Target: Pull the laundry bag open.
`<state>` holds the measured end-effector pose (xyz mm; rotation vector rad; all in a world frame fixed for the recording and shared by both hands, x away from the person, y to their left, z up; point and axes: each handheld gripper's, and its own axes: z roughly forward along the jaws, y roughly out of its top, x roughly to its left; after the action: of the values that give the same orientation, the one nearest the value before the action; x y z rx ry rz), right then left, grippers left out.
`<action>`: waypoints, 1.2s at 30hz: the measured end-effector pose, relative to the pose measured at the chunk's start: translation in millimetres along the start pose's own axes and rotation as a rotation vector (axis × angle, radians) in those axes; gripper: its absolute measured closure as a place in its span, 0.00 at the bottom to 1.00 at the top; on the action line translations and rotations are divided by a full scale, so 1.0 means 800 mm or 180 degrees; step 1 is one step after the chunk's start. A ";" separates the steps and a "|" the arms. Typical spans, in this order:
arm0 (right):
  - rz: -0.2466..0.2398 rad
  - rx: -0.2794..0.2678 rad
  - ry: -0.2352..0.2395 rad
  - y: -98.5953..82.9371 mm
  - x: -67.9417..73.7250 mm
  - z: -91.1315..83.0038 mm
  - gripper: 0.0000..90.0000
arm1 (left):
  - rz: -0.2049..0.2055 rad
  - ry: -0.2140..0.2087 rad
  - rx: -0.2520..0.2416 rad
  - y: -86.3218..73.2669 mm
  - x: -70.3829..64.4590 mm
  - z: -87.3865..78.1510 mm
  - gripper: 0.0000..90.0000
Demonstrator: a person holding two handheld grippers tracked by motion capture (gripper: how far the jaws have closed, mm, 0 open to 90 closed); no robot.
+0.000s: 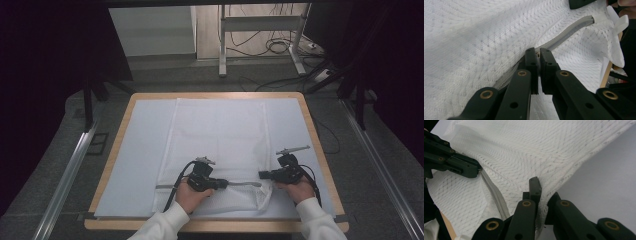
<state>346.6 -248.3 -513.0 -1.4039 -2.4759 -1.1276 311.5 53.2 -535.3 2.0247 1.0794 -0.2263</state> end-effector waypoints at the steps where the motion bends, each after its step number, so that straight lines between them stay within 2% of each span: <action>1: -0.0003 0.0001 0.0002 0.000 0.000 0.000 0.98 | 0.0004 0.0004 -0.0005 0.000 0.000 0.000 0.96; 11: -0.0012 0.0008 0.0008 -0.001 0.000 -0.001 0.98 | -0.0052 -0.0011 -0.0026 -0.003 0.004 -0.004 0.96; 13: -0.0014 0.0003 0.0002 -0.001 0.001 0.000 0.98 | -0.0023 0.0017 -0.0009 -0.005 0.004 -0.006 0.96; 25: 0.0003 -0.0010 -0.0008 -0.001 -0.001 -0.001 0.98 | -0.0046 0.0074 -0.0027 -0.008 0.011 -0.014 0.96; 36: 0.0004 0.0008 -0.0020 0.000 -0.002 0.000 0.97 | -0.0114 0.0091 -0.0071 -0.013 0.018 -0.024 0.96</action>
<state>347.5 -249.6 -513.7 -1.4103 -2.4794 -1.1214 308.7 79.0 -535.8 1.9956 1.1318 -0.2034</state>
